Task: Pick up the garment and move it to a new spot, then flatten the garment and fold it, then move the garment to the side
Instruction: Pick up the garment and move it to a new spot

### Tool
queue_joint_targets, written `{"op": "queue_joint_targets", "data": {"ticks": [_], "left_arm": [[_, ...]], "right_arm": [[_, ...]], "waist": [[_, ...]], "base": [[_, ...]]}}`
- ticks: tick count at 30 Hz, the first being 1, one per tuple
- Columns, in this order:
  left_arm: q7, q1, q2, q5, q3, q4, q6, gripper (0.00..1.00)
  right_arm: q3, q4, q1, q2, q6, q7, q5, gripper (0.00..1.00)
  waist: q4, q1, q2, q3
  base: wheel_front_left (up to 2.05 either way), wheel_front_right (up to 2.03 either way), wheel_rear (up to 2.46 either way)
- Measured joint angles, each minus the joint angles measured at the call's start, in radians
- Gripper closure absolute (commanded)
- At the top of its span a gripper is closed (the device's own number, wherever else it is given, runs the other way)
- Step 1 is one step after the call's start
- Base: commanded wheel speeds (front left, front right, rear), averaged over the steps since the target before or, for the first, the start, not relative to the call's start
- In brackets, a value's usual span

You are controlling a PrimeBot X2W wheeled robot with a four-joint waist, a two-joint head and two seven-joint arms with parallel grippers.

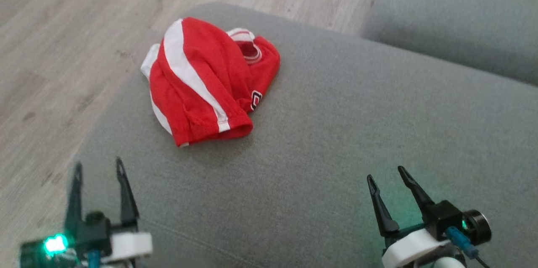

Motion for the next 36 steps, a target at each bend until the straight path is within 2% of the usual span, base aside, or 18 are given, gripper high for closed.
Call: {"op": "queue_joint_targets", "data": {"ticks": [4,10,15,19,28,29,30,31,36], "left_arm": [[-0.001,-0.099,0.019,0.002,0.003,-0.069,0.010,0.00],[-0.007,-0.355,0.028,-0.046,-0.029,-0.061,-0.076,0.00],[0.009,-0.620,0.021,-0.091,-0.029,0.187,-0.126,0.00],[0.084,-0.772,0.000,-0.132,-0.011,0.398,-0.125,0.00],[0.233,-0.916,-0.014,-0.207,0.017,0.819,-0.160,0.00],[0.224,-0.922,-0.012,-0.207,0.018,0.838,-0.159,0.26],[0.201,-0.929,-0.011,-0.207,0.020,0.852,-0.160,0.78],[0.182,-0.938,-0.010,-0.207,0.019,0.862,-0.169,1.00],[0.090,-0.969,0.006,-0.205,0.011,0.881,-0.189,1.00]], "right_arm": [[-0.008,-0.021,-0.013,-0.028,0.000,0.000,-0.029,0.00],[-0.021,-0.080,-0.084,-0.150,0.000,0.000,-0.056,0.00],[-0.024,-0.123,-0.104,-0.250,0.000,-0.002,-0.056,0.00],[-0.054,-0.153,-0.104,-0.307,0.000,-0.003,-0.056,0.00],[-0.062,-0.226,-0.112,-0.338,0.000,-0.013,-0.053,0.00],[-0.062,-0.228,-0.113,-0.338,0.000,-0.016,-0.050,0.00],[-0.062,-0.229,-0.115,-0.338,0.000,-0.016,-0.046,0.00],[-0.062,-0.228,-0.116,-0.337,0.000,-0.016,-0.046,0.00],[-0.062,-0.203,-0.125,-0.326,0.000,-0.016,-0.046,0.00]], "waist": [[-0.016,0.0002,0.0000,0.067],[-0.041,0.0004,0.0000,0.190],[-0.061,0.0005,0.0000,0.290],[-0.081,0.0004,0.0000,0.354],[-0.127,0.0001,0.0000,0.447],[-0.129,0.0001,0.0000,0.451],[-0.131,0.0001,-0.0001,0.452],[-0.132,0.0001,0.0000,0.451],[-0.129,0.0001,0.0000,0.428]], "base": [[0.00,0.00,0.00],[0.00,0.00,0.00],[0.00,0.00,0.00],[0.00,0.00,0.00],[0.00,0.00,0.00],[0.00,0.00,0.00],[0.00,0.00,0.00],[0.00,0.00,0.00],[0.00,0.00,0.00]]}}
